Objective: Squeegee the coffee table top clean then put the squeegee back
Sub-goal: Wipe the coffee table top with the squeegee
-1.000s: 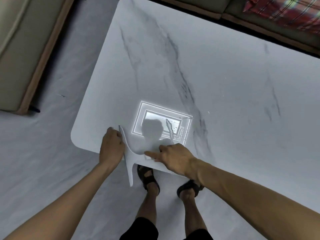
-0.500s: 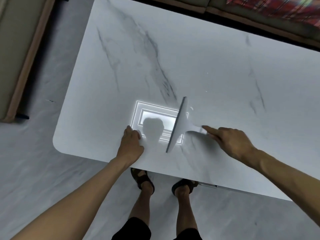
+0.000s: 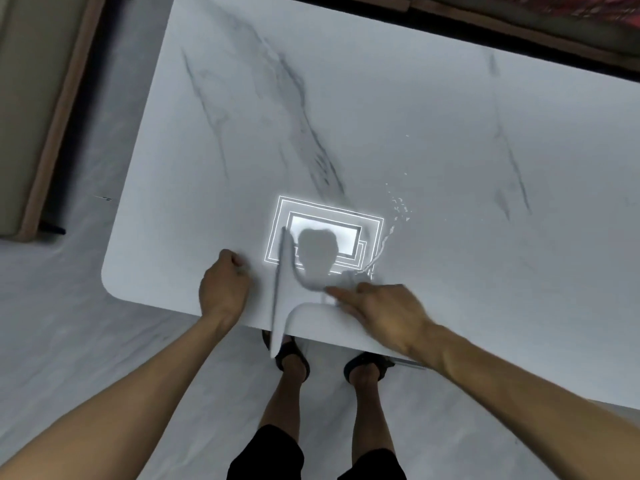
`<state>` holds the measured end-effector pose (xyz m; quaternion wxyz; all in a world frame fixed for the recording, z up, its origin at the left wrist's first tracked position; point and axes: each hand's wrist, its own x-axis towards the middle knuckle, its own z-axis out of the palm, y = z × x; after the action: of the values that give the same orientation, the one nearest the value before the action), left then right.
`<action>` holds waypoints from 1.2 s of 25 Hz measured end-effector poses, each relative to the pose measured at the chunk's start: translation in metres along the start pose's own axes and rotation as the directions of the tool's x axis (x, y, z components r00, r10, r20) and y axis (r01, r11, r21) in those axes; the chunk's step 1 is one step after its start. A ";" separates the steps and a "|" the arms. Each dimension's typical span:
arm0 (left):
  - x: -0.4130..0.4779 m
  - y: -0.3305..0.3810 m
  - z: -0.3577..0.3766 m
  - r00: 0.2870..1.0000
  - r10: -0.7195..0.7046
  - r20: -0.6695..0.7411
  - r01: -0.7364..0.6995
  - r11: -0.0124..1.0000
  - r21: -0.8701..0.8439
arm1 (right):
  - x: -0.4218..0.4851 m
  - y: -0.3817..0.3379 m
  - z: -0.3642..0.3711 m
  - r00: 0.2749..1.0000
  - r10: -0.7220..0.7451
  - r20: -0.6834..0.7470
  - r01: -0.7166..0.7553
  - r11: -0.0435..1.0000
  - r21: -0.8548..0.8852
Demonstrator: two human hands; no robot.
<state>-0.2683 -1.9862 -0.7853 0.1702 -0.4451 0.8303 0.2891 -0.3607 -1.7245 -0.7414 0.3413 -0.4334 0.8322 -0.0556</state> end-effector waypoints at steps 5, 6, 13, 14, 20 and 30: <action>-0.009 -0.025 -0.005 0.997 -0.072 -0.027 0.073 0.997 0.036 | 0.035 -0.049 0.038 0.977 -0.184 0.103 0.197 0.972 -0.128; -0.011 -0.028 -0.002 0.998 -0.059 0.012 0.058 0.998 0.037 | 0.031 -0.042 0.038 0.981 -0.172 0.092 0.184 0.973 -0.137; -0.023 -0.008 0.034 0.942 0.014 0.336 -0.072 0.984 0.162 | -0.066 0.067 0.001 0.999 0.037 0.028 -0.035 0.997 -0.076; -0.023 -0.005 0.038 0.917 -0.011 0.399 -0.075 0.977 0.199 | -0.079 0.083 -0.002 0.995 0.093 0.017 -0.091 0.990 -0.103; -0.032 0.003 0.029 0.987 -0.011 0.161 -0.011 0.991 0.137 | -0.114 0.106 -0.031 0.976 0.211 -0.058 -0.218 0.947 -0.236; -0.004 -0.088 -0.045 0.922 -0.308 -0.234 0.272 0.947 -0.172 | 0.111 -0.125 0.025 0.949 -0.309 0.069 0.314 0.946 -0.082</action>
<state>-0.1938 -2.0505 -0.7776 0.0709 -0.6076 0.7483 0.2564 -0.3036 -1.8816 -0.7694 0.3309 -0.5759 0.7453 -0.0583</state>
